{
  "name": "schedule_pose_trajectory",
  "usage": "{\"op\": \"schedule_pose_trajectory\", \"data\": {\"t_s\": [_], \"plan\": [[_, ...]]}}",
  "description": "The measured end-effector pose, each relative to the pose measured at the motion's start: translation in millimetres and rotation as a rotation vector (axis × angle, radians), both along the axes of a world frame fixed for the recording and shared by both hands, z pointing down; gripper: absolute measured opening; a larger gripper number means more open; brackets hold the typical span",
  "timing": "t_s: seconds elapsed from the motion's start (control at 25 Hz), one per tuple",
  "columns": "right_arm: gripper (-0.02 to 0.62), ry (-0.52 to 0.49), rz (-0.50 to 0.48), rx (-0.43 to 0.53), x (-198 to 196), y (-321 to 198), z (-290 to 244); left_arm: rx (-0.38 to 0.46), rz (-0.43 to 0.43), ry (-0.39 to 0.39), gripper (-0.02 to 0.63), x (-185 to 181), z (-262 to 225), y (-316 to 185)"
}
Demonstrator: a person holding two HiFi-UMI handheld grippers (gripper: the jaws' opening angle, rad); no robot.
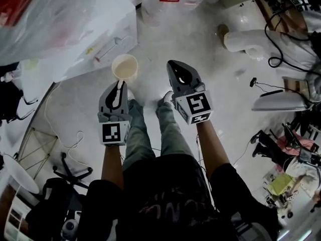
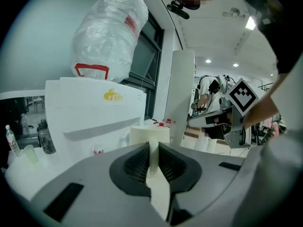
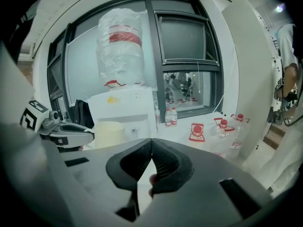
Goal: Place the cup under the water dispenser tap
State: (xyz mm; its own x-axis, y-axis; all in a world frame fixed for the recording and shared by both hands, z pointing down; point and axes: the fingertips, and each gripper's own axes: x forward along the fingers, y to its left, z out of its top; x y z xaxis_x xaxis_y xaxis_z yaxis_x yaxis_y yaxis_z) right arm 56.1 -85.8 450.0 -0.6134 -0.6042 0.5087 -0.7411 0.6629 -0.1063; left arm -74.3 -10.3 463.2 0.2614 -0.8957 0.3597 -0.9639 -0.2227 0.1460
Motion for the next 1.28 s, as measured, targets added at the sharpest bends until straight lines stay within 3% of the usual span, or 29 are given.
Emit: {"op": "schedule_pose_trajectory", "data": {"t_s": [0.24,0.64,1.28], "plan": [[0.014,-0.001,-0.047,-0.037,4.2,3.6,42.5,-0.024,-0.051,-0.033,0.048,-5.2,44.2,-0.6],[0.014,-0.010,-0.110,-0.037,5.0,-1.7,99.6,0.027,-0.118,-0.042,0.048,-6.7,94.3,-14.0],[0.014,-0.037,-0.131,0.004,7.9,-20.2,187.7,0.081,-0.171,-0.071,0.048,-16.8,178.9,-37.5]]}}
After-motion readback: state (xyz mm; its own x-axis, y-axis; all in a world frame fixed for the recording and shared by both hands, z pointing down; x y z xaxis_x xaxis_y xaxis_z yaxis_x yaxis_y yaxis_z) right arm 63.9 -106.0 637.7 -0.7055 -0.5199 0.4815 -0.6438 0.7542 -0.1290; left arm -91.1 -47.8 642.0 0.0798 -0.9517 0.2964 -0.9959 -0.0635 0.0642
